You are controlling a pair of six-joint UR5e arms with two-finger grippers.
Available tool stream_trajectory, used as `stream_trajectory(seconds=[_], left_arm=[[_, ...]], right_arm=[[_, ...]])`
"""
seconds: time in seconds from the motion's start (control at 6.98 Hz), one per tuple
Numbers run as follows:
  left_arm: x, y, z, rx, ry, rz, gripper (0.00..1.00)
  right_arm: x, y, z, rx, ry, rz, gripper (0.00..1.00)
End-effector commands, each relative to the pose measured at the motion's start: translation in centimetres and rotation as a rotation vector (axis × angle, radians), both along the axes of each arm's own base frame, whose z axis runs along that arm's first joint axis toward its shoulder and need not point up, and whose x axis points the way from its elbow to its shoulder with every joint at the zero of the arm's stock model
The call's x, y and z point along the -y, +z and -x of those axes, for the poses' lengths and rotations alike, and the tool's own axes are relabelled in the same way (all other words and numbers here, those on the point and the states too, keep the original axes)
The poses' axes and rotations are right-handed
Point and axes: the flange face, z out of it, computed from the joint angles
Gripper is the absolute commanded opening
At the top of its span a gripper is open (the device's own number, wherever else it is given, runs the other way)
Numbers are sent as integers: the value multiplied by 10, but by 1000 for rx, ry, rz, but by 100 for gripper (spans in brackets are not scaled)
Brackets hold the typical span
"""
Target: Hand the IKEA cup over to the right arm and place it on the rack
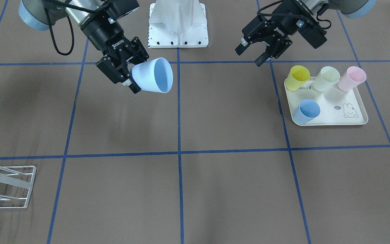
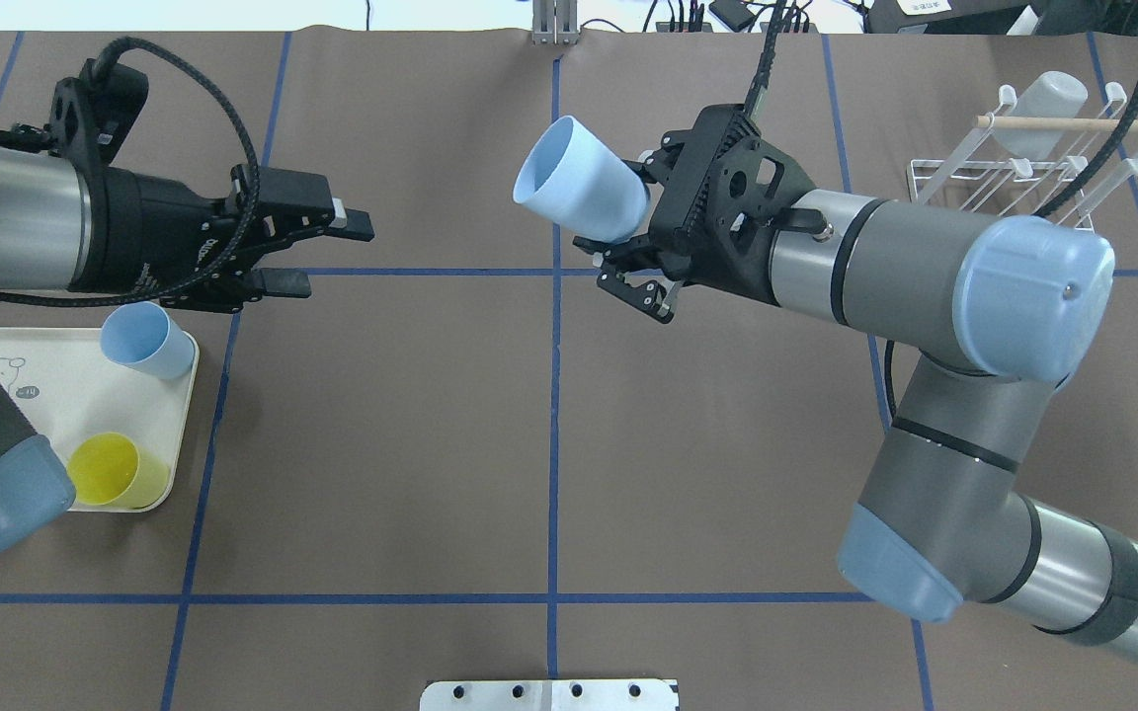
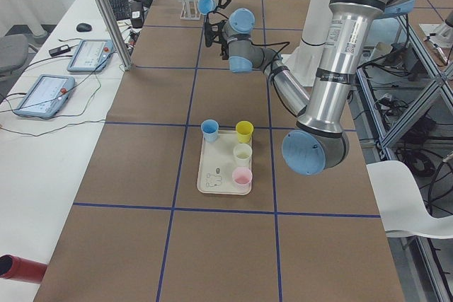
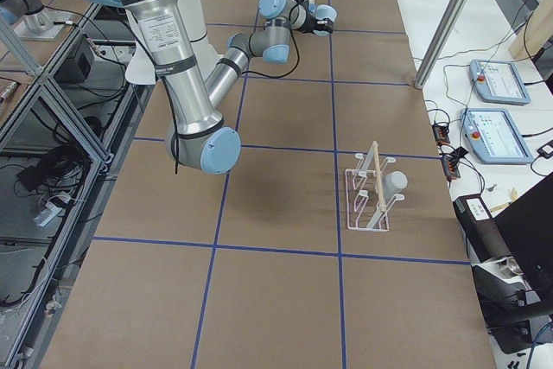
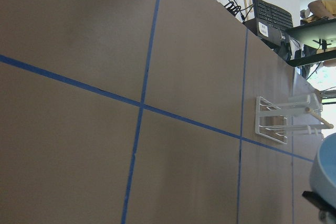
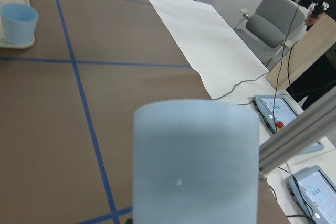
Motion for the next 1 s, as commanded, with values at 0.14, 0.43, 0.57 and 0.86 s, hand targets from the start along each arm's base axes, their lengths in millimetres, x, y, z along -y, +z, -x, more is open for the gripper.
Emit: stream_trajectory(seconds=[0.14, 0.43, 0.57, 0.86], left_arm=[[-1, 5, 1, 13, -2, -9, 100], [-1, 4, 1, 12, -2, -10, 100], [-1, 4, 1, 12, -2, -10, 100], [-1, 4, 1, 11, -4, -11, 100]], right_arm=[[35, 68, -50, -188, 178, 14, 0], [48, 96, -70, -521, 253, -204, 0], [52, 131, -101, -657, 248, -222, 0], [55, 177, -158, -888, 216, -276, 0]])
